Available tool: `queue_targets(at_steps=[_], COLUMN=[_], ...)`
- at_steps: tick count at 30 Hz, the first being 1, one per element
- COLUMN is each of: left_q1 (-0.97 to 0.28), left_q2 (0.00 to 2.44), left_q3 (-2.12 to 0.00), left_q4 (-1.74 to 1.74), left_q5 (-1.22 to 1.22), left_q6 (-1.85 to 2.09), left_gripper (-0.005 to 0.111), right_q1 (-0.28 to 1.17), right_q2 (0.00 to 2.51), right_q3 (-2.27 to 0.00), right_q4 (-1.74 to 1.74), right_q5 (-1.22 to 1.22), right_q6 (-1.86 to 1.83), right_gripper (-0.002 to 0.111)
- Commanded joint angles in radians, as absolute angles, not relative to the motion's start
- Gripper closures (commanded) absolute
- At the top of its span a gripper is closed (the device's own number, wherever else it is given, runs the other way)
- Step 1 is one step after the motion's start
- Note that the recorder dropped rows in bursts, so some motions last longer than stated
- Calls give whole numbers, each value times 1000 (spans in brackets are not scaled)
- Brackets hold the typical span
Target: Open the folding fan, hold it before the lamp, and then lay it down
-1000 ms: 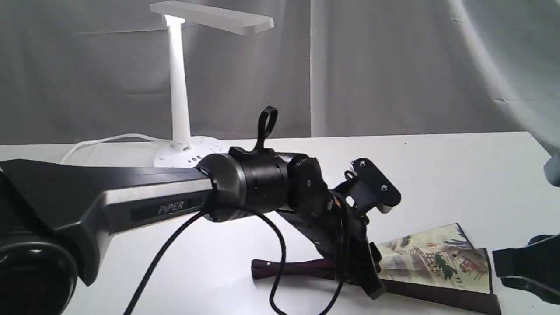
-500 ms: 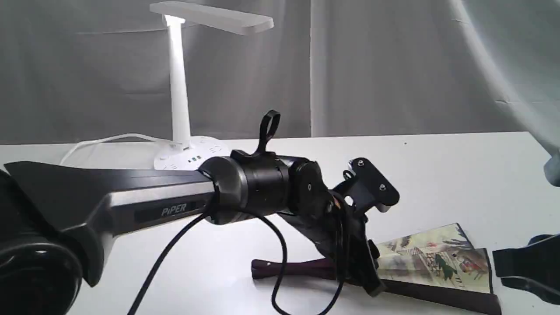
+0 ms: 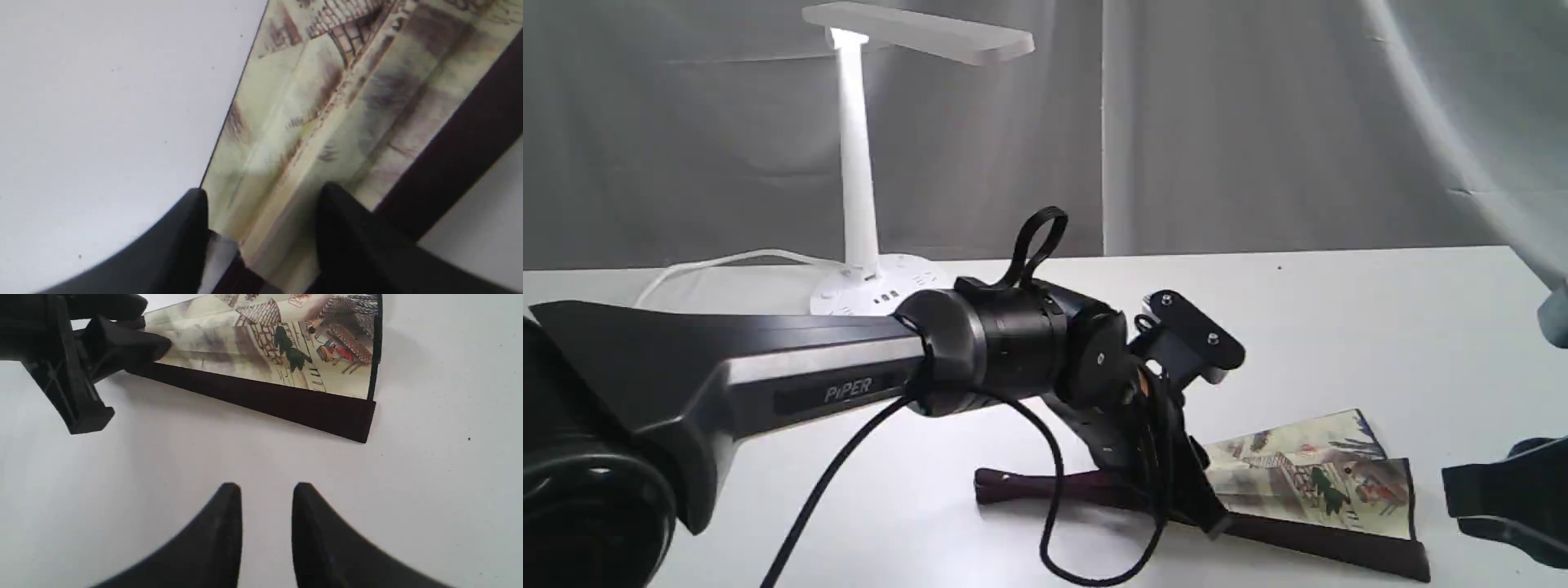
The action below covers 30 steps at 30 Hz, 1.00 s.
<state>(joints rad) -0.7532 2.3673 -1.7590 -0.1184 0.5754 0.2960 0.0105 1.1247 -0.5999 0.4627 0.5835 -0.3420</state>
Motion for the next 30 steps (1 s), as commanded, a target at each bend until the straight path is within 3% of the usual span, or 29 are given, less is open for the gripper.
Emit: queue_targets(at_steps=[1, 5, 9, 16, 30], left_q1=[-756, -756, -760, -779, -804], left_q2=[2376, 2376, 2373, 2347, 2400], left_q3=[-1755, -1755, -1757, -1813, -1842], left_q4=[-61, 0, 19, -12, -95], left_q5=[640, 659, 655, 652, 573], left_q6=[136, -31, 63, 240, 372], left_gripper=[64, 64, 63, 45, 44], right_q1=[11, 11, 11, 11, 11], right_q2=[1124, 1124, 1124, 1124, 1124], right_q3=[-607, -607, -607, -607, -607], right_q4=[456, 456, 456, 456, 456], right_q5=[577, 577, 577, 577, 577], right_q6=[-341, -341, -341, -341, -341], right_gripper=[85, 85, 85, 85, 85])
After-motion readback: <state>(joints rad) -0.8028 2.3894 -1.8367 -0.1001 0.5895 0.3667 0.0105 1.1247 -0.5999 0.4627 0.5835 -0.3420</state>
